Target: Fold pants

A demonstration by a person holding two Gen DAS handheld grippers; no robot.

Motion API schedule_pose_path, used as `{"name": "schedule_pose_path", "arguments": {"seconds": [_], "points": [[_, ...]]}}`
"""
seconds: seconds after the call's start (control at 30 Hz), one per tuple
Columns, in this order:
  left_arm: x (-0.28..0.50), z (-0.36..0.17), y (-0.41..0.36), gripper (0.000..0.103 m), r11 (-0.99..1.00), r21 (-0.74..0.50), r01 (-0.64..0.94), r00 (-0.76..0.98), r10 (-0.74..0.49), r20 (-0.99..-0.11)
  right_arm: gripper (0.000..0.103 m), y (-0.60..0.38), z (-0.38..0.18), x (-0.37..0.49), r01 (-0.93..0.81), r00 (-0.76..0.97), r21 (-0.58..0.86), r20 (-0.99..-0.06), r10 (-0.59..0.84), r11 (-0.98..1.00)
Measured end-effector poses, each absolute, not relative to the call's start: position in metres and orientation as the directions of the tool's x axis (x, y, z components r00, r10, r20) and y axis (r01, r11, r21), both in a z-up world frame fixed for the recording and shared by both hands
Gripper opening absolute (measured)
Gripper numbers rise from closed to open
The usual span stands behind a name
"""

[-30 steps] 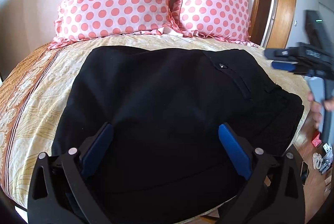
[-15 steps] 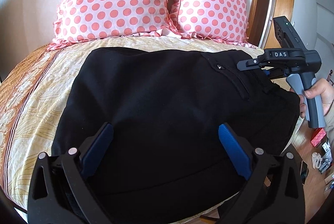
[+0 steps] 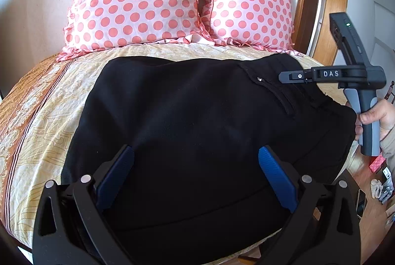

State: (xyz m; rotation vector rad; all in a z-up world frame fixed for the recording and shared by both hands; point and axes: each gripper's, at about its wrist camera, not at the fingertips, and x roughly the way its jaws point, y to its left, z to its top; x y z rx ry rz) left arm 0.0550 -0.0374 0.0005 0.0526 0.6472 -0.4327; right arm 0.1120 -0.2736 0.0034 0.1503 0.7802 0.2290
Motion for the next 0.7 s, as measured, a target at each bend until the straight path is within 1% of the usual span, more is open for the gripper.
{"name": "schedule_pose_path", "arguments": {"seconds": [0.03, 0.1, 0.13, 0.17, 0.23, 0.3, 0.37, 0.43, 0.47, 0.57, 0.67, 0.7], "points": [[0.055, 0.000, -0.037, 0.101, 0.910, -0.085, 0.406, 0.712, -0.374, -0.594, 0.039, -0.271, 0.004, 0.112, -0.149, 0.688, 0.199, -0.682, 0.246, 0.969], [0.055, 0.000, -0.037, 0.101, 0.910, -0.085, 0.406, 0.713, -0.374, -0.593, 0.042, -0.278, 0.001, 0.117, -0.130, 0.668, 0.245, -0.695, 0.268, 0.961], [0.055, 0.000, -0.037, 0.101, 0.910, -0.085, 0.406, 0.713, -0.374, -0.593, 0.046, -0.284, -0.001, 0.120, -0.111, 0.656, 0.287, -0.698, 0.287, 0.951], [0.056, 0.000, -0.037, 0.101, 0.910, -0.085, 0.406, 0.713, -0.374, -0.593, 0.054, -0.288, -0.004, 0.123, -0.099, 0.647, 0.321, -0.699, 0.306, 0.942], [0.056, 0.000, -0.037, 0.101, 0.909, -0.083, 0.408, 0.714, -0.375, -0.591, 0.056, -0.297, -0.011, 0.129, -0.084, 0.636, 0.384, -0.690, 0.346, 0.919], [0.056, -0.001, -0.036, 0.101, 0.909, -0.080, 0.409, 0.717, -0.374, -0.588, 0.051, -0.294, -0.011, 0.129, -0.097, 0.644, 0.384, -0.679, 0.352, 0.918], [0.058, 0.000, -0.034, 0.101, 0.907, -0.091, 0.412, 0.713, -0.383, -0.587, 0.038, -0.284, -0.003, 0.126, -0.125, 0.669, 0.318, -0.673, 0.317, 0.940], [0.059, 0.004, -0.029, 0.101, 0.900, -0.132, 0.415, 0.702, -0.409, -0.583, 0.031, -0.274, 0.006, 0.120, -0.157, 0.694, 0.240, -0.663, 0.280, 0.958], [0.061, 0.009, -0.020, 0.101, 0.891, -0.186, 0.415, 0.692, -0.441, -0.572, 0.028, -0.268, 0.010, 0.114, -0.185, 0.710, 0.203, -0.649, 0.274, 0.962], [0.068, 0.024, 0.003, 0.101, 0.883, -0.282, 0.375, 0.707, -0.469, -0.530, 0.025, -0.261, 0.017, 0.105, -0.231, 0.730, 0.175, -0.620, 0.289, 0.957], [0.083, 0.042, 0.030, 0.100, 0.899, -0.308, 0.311, 0.750, -0.431, -0.501, 0.024, -0.263, 0.014, 0.106, -0.199, 0.719, 0.187, -0.639, 0.273, 0.962], [0.090, 0.047, 0.036, 0.100, 0.908, -0.305, 0.287, 0.759, -0.410, -0.506, 0.024, -0.265, 0.012, 0.108, -0.185, 0.713, 0.202, -0.646, 0.273, 0.962]]}}
